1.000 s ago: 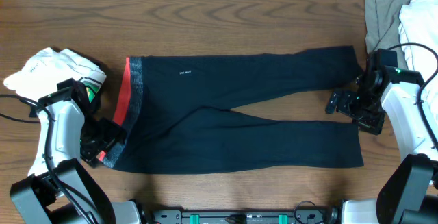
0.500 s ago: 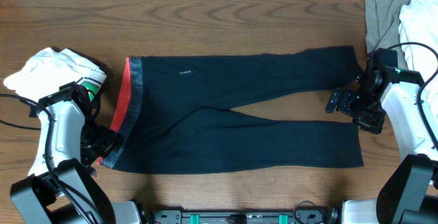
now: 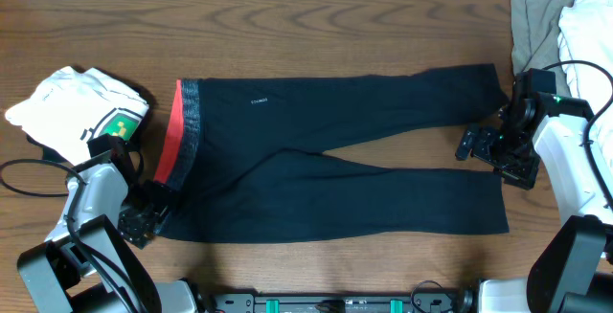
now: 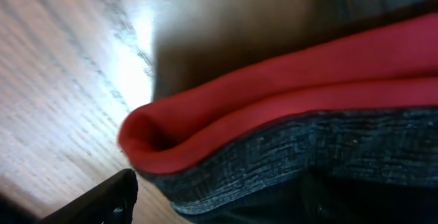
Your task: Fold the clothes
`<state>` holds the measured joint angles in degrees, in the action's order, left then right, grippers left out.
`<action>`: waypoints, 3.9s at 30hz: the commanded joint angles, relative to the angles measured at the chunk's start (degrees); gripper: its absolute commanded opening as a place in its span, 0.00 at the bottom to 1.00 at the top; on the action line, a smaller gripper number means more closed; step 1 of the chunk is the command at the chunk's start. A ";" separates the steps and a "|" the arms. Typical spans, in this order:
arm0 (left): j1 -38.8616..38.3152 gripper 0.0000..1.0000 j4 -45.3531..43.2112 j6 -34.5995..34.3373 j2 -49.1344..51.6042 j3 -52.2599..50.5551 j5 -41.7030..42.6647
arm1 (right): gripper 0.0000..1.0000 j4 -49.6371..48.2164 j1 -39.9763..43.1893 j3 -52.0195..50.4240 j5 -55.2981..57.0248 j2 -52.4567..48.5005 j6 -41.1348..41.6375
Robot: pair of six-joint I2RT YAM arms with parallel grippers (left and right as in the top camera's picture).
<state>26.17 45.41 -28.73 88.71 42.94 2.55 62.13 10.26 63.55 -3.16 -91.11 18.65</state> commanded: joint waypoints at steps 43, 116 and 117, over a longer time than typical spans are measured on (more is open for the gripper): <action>0.28 0.11 -1.18 2.12 -0.35 -1.97 1.36 | 0.99 -12.46 13.09 -20.48 -2.89 -0.17 8.55; 0.28 0.13 -1.18 2.12 -0.37 -1.97 1.36 | 0.91 -13.90 27.78 -23.87 -7.17 -0.17 -2.54; 0.28 0.13 -1.20 2.12 -0.37 -1.97 1.33 | 0.90 -14.14 28.24 -23.87 -8.15 -0.17 -3.98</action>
<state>26.20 43.92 -26.94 88.33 41.87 4.73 50.83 36.40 41.82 -8.49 -89.60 17.72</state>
